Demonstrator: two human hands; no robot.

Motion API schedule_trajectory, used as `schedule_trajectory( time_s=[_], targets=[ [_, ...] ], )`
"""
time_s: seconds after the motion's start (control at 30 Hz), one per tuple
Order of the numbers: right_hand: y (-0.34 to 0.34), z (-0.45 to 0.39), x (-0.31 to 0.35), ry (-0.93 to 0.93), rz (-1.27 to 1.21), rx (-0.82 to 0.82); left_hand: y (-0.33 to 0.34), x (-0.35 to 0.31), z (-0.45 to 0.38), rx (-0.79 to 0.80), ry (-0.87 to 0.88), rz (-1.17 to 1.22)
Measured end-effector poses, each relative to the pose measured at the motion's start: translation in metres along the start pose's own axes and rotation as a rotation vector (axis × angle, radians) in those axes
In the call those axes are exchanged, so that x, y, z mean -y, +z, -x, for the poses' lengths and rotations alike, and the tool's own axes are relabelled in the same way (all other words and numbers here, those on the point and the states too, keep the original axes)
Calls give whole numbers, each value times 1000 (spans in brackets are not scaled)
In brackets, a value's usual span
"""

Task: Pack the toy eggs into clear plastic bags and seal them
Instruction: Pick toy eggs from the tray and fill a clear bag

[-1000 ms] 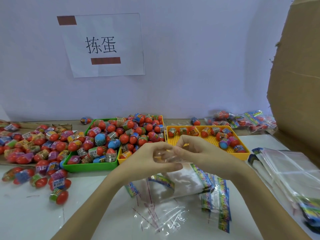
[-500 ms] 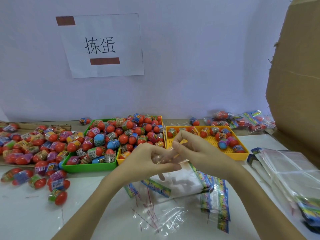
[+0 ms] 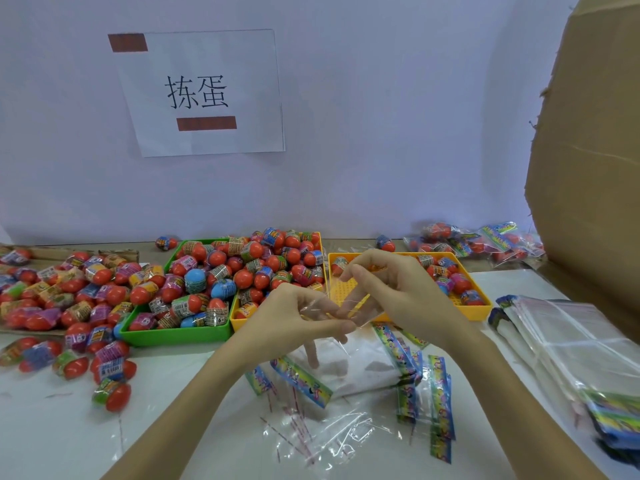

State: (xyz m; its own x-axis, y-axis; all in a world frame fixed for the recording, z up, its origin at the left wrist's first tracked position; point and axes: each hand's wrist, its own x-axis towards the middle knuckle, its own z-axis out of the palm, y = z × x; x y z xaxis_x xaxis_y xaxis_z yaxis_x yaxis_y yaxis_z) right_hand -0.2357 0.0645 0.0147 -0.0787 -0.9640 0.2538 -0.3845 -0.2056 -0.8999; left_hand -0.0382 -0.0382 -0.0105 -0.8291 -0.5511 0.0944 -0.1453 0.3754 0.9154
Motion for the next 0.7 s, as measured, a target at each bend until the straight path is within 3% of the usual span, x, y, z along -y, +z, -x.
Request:
schedule_trajectory(
  time_s=[0.23,0.43,0.5,0.57,0.63,0.7],
  targets=[
    [-2,0,-1,20,-124,24,4,-1,0,-44,20,-19],
    [-16,-7,-12,-108,-293,-240,0,0,-1,-187,50,-8],
    [-23,-10,-23,-95,-156,-360,1,1,-3,-228,45,-40],
    [-30,-12,-38,-28,230,-467,1,2,-4,-250,38,-32],
    [-33,-12,-53,61,584,-467,1,6,-6,-259,49,-32],
    [-35,-12,-65,139,751,-439,0,8,-6,-271,56,-34]
  ],
)
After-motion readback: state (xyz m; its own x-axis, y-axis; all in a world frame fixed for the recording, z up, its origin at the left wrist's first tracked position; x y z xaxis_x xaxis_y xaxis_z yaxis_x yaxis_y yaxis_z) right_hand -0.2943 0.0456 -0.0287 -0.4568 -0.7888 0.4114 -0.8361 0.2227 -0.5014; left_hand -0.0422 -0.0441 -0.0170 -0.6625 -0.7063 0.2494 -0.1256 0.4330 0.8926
